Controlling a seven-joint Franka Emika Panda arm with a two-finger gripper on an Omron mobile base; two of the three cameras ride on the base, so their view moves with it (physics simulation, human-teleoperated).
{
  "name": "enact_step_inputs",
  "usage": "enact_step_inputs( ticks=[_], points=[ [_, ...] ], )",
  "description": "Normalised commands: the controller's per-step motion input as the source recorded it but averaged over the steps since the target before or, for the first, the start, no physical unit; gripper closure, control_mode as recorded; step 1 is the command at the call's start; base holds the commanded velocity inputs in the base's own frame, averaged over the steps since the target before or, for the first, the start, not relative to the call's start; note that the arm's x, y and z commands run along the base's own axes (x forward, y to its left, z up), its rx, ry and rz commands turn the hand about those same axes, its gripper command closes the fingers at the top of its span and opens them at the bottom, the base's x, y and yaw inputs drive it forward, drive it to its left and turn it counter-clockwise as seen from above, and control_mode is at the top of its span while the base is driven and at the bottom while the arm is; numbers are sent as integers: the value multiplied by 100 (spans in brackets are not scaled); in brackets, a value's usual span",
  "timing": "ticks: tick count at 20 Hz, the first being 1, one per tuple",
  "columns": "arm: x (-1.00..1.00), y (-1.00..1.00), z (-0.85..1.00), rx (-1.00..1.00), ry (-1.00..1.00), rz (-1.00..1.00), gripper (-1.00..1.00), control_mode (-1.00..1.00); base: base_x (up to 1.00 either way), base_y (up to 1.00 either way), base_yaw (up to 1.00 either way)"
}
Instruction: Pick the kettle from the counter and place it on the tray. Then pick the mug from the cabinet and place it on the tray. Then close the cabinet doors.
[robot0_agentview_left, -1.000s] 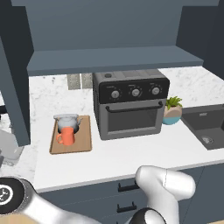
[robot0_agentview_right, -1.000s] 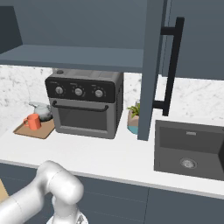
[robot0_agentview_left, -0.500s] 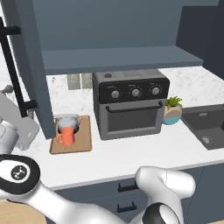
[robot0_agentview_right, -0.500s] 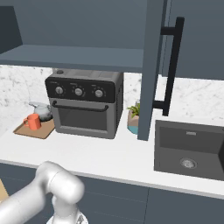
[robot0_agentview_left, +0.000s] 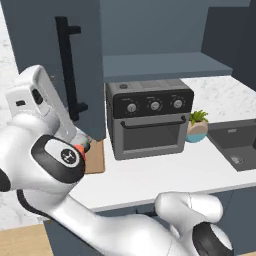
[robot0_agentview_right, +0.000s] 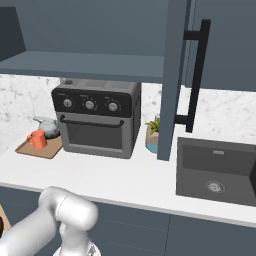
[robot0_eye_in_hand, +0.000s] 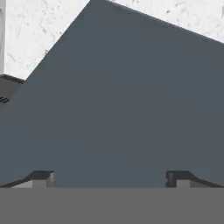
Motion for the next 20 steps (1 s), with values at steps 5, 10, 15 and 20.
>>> enact_step_inputs(
  ticks=[5, 10, 15, 20],
  points=[
    [26, -87, 15, 0, 32, 11, -100, -100, 0, 0, 0],
    [36, -90, 7, 1, 21, 13, -100, -100, 0, 0, 0],
    [52, -84, 3, 8, 8, 5, -100, -100, 0, 0, 0],
    [73, -47, 0, 14, 0, 1, -100, -100, 0, 0, 0]
  ],
)
